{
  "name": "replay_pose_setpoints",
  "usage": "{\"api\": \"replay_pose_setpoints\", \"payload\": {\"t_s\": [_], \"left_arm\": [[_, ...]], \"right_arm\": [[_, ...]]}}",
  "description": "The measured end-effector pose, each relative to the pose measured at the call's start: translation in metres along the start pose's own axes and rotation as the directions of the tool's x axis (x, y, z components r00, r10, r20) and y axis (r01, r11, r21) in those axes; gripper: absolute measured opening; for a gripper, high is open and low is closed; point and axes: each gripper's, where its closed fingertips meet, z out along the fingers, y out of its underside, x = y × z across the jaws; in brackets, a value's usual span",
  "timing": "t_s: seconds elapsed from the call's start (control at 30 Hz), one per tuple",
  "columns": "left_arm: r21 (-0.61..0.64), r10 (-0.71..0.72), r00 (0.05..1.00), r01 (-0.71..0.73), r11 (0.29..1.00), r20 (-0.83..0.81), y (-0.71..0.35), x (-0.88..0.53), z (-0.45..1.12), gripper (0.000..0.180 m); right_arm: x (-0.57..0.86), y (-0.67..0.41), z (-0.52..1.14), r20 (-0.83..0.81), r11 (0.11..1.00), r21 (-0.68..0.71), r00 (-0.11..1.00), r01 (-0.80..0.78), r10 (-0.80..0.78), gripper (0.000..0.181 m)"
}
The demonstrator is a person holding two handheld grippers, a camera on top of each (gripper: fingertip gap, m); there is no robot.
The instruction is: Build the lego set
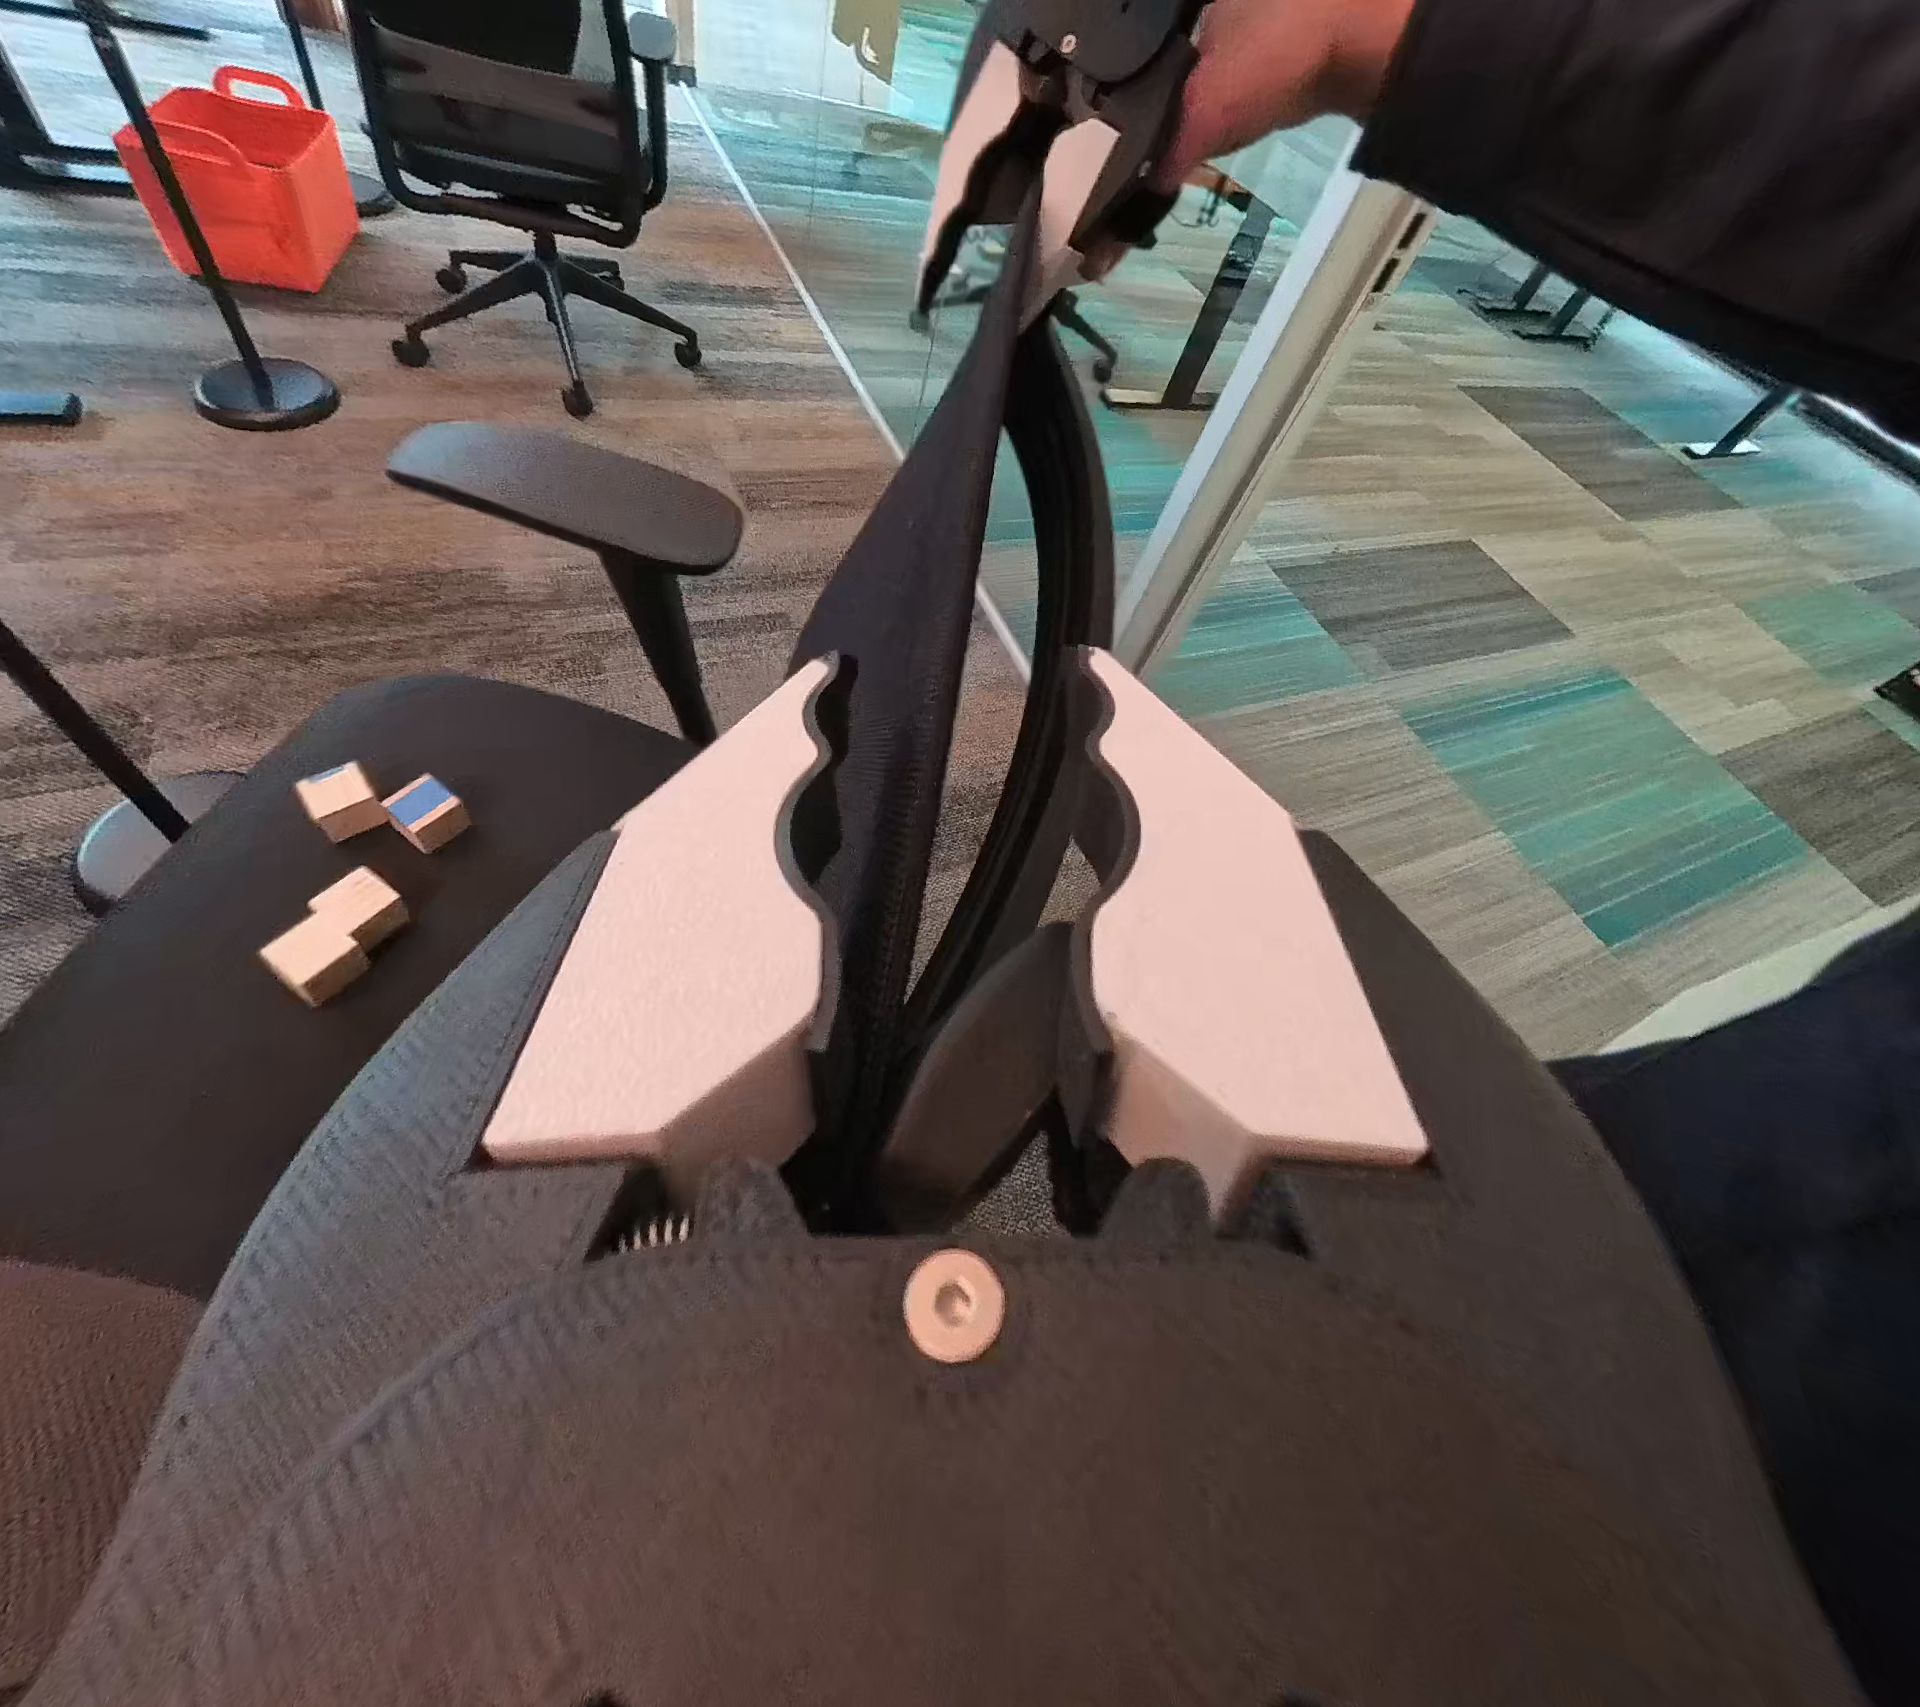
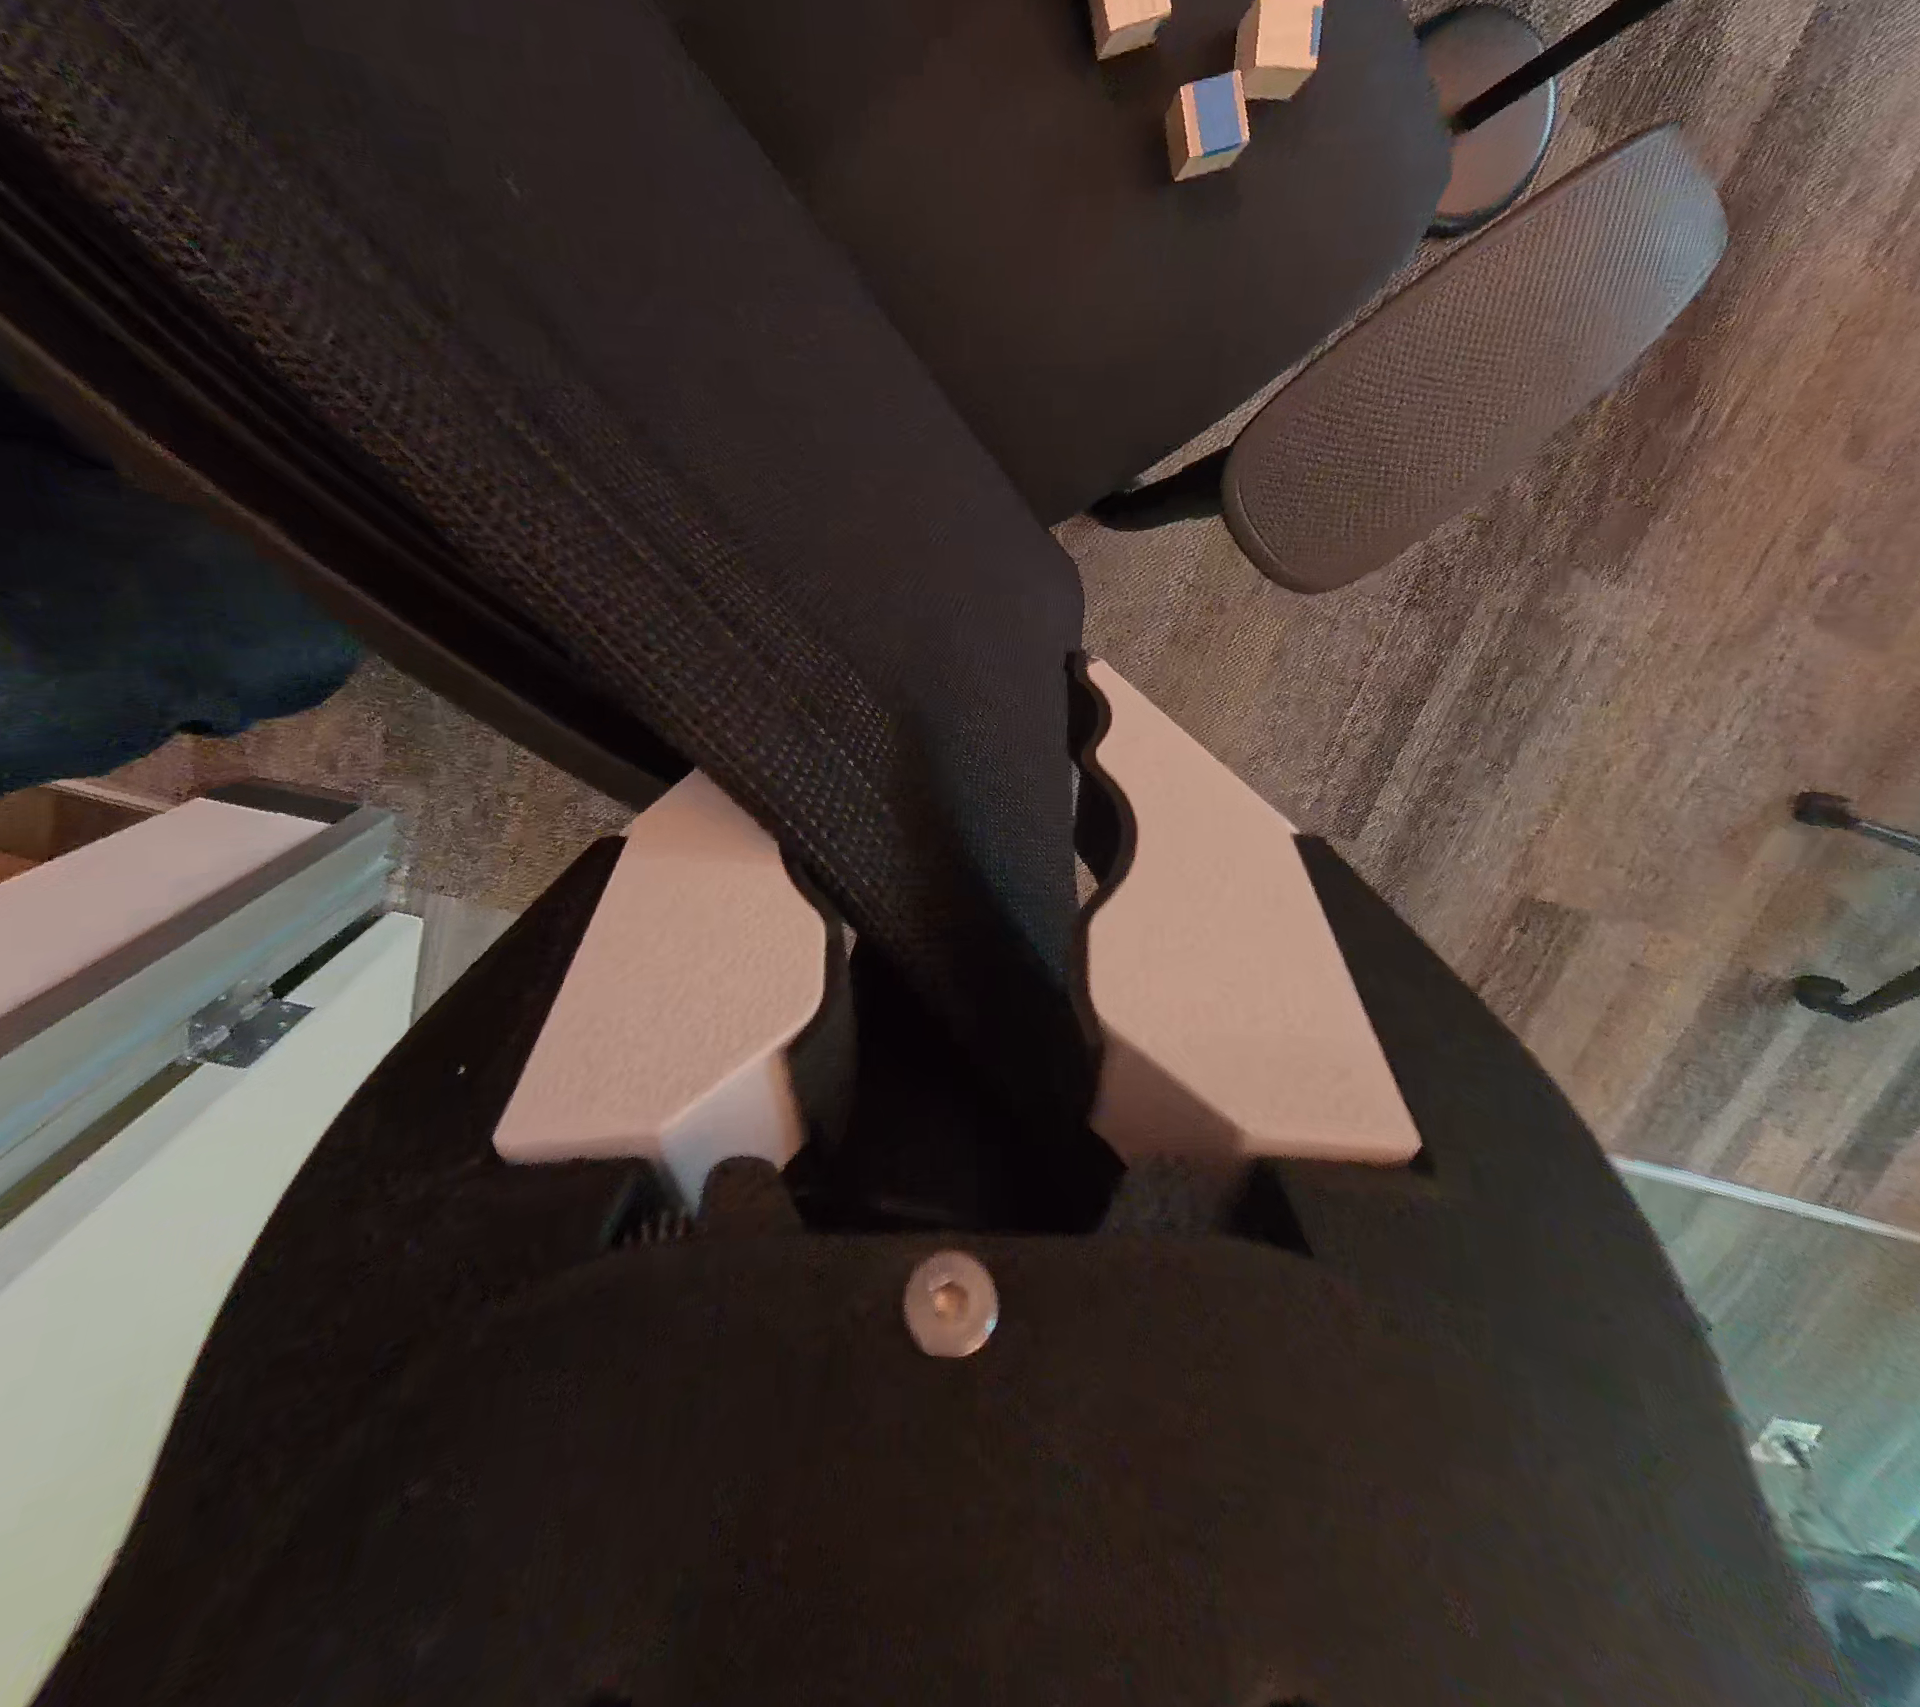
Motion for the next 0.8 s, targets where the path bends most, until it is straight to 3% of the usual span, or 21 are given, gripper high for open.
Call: {"api": "replay_pose_setpoints", "payload": {"t_s": [0.57,0.8], "left_arm": [[0.055,-0.141,0.982,0.135,0.989,0.126,-0.039,-0.084,0.055,0.037],[0.077,-0.202,0.974,0.194,0.978,0.105,-0.058,-0.090,0.116,0.049]], "right_arm": [[0.175,-0.107,0.055,0.114,0.957,-0.024,0.952,0.288,-0.284,0.044],[0.252,-0.142,0.076,0.154,0.902,-0.035,0.894,0.430,-0.420,0.052]]}}
